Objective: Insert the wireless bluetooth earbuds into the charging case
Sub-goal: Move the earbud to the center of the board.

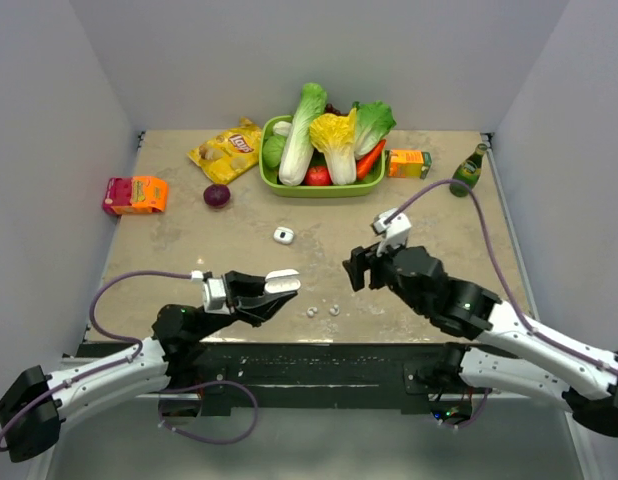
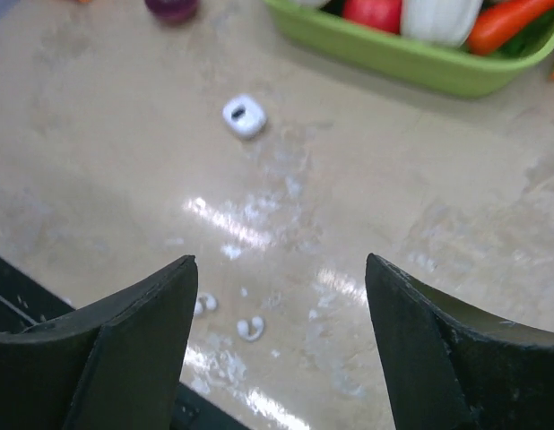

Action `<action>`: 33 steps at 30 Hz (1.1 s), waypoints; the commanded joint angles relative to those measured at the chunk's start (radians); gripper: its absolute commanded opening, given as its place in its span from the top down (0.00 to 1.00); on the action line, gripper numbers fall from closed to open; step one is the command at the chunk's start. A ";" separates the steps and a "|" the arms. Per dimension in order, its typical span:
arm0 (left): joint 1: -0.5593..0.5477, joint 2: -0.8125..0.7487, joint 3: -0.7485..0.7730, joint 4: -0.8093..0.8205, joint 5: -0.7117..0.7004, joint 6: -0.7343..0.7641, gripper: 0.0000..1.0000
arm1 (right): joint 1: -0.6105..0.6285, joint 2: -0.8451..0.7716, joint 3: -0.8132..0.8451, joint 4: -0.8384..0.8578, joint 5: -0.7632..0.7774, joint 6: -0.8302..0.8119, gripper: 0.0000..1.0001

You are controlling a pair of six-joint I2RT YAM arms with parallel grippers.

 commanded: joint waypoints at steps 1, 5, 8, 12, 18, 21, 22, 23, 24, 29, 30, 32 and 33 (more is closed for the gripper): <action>0.002 -0.084 -0.053 0.087 -0.065 -0.032 1.00 | 0.000 0.107 -0.124 0.077 -0.171 0.115 0.29; 0.002 -0.077 -0.058 0.067 -0.049 -0.058 1.00 | 0.000 0.204 -0.190 0.164 -0.228 0.132 0.39; 0.001 -0.055 -0.065 0.075 -0.035 -0.071 1.00 | 0.000 0.288 -0.208 0.192 -0.234 0.135 0.51; 0.001 -0.032 -0.084 0.106 -0.038 -0.086 1.00 | 0.000 0.371 -0.234 0.224 -0.251 0.179 0.58; 0.001 -0.023 -0.090 0.100 -0.035 -0.081 1.00 | 0.000 0.431 -0.259 0.278 -0.257 0.218 0.56; 0.001 -0.019 -0.090 0.095 -0.035 -0.078 1.00 | 0.000 0.426 -0.270 0.283 -0.256 0.219 0.55; 0.001 -0.017 -0.090 0.095 -0.037 -0.077 1.00 | 0.000 0.423 -0.271 0.280 -0.250 0.218 0.55; 0.001 -0.016 -0.090 0.095 -0.037 -0.077 1.00 | 0.000 0.420 -0.270 0.275 -0.248 0.218 0.57; 0.001 -0.009 -0.090 0.097 -0.037 -0.077 1.00 | 0.002 0.417 -0.270 0.271 -0.248 0.213 0.59; 0.001 0.007 -0.095 0.110 -0.032 -0.083 1.00 | 0.002 0.397 -0.294 0.278 -0.288 0.210 0.66; 0.001 0.012 -0.096 0.112 -0.032 -0.086 1.00 | 0.002 0.400 -0.297 0.277 -0.282 0.214 0.66; 0.001 0.018 -0.101 0.121 -0.034 -0.089 1.00 | 0.002 0.403 -0.309 0.278 -0.264 0.233 0.67; 0.001 0.021 -0.104 0.123 -0.034 -0.092 1.00 | 0.002 0.408 -0.309 0.277 -0.259 0.239 0.68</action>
